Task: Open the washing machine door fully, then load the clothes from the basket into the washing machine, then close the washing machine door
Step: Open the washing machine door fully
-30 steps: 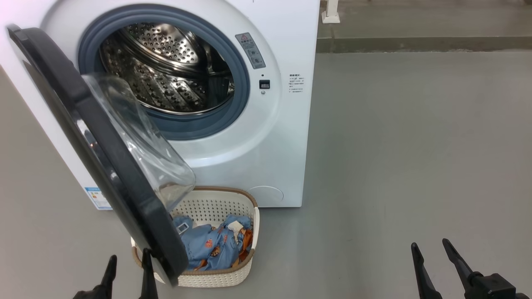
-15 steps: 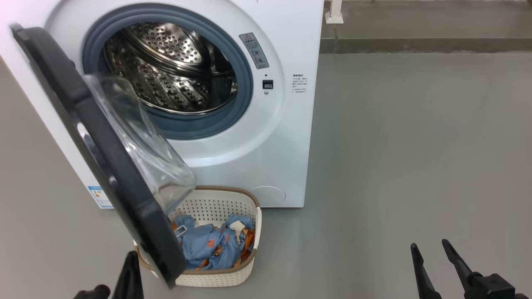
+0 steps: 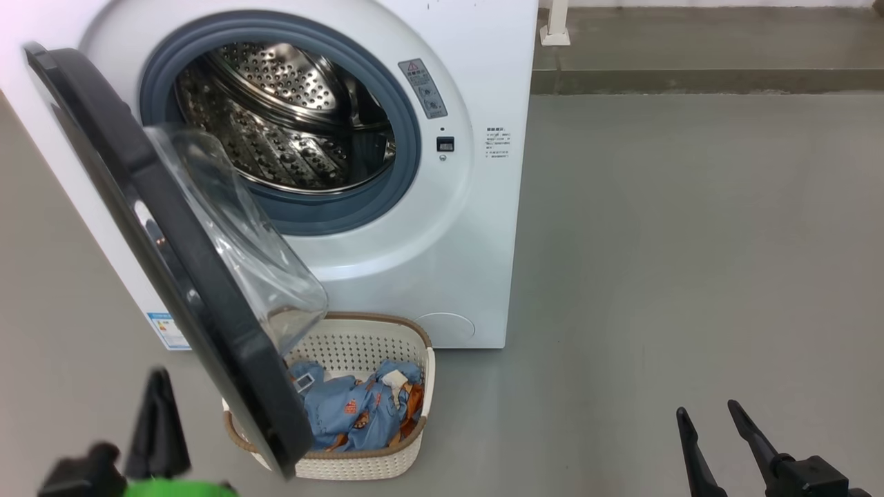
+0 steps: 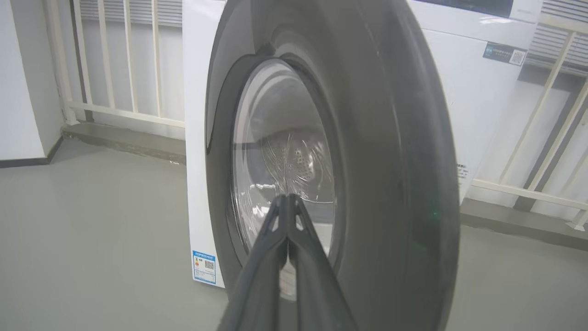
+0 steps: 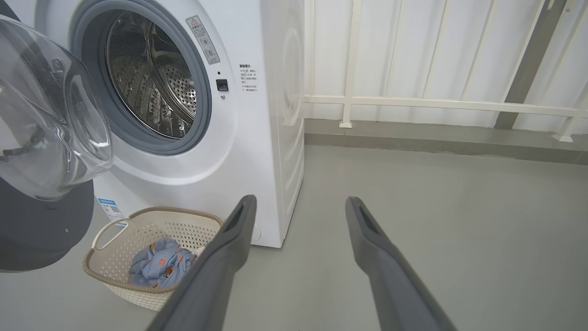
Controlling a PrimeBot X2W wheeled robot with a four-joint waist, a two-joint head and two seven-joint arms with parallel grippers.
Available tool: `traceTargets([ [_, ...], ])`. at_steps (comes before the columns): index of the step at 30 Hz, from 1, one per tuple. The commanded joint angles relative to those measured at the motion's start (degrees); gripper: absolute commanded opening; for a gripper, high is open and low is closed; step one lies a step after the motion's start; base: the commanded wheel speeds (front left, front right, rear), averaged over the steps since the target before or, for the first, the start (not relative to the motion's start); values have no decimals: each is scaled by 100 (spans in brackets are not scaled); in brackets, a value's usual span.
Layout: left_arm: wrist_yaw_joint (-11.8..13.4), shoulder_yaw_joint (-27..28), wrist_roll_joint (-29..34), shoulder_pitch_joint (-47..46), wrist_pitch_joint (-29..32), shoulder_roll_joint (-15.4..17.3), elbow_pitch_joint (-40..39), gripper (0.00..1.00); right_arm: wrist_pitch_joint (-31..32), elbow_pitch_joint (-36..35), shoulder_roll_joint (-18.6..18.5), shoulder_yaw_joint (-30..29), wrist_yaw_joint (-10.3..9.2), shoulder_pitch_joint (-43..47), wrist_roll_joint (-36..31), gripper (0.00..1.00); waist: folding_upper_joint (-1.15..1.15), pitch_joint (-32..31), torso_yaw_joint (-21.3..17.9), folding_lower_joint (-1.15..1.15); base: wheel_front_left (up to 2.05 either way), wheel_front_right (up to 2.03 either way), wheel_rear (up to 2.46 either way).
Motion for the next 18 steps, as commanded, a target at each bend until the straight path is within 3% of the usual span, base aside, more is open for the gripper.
traceTargets([
  [1,-25,227,145,-357,-53,40,-230,0,-69,-114,-52,148,9,-166,-15,100,0,1,3,0,0,0,0],
  [10,-145,316,416,-928,-53,40,-931,0,-69,-83,-52,211,9,-219,50,100,0,9,-24,0,0,0,0],
  [18,-197,-77,608,-1212,-53,40,-1251,0,-69,-57,-52,235,9,-245,80,100,0,18,-79,0,0,0,0],
])
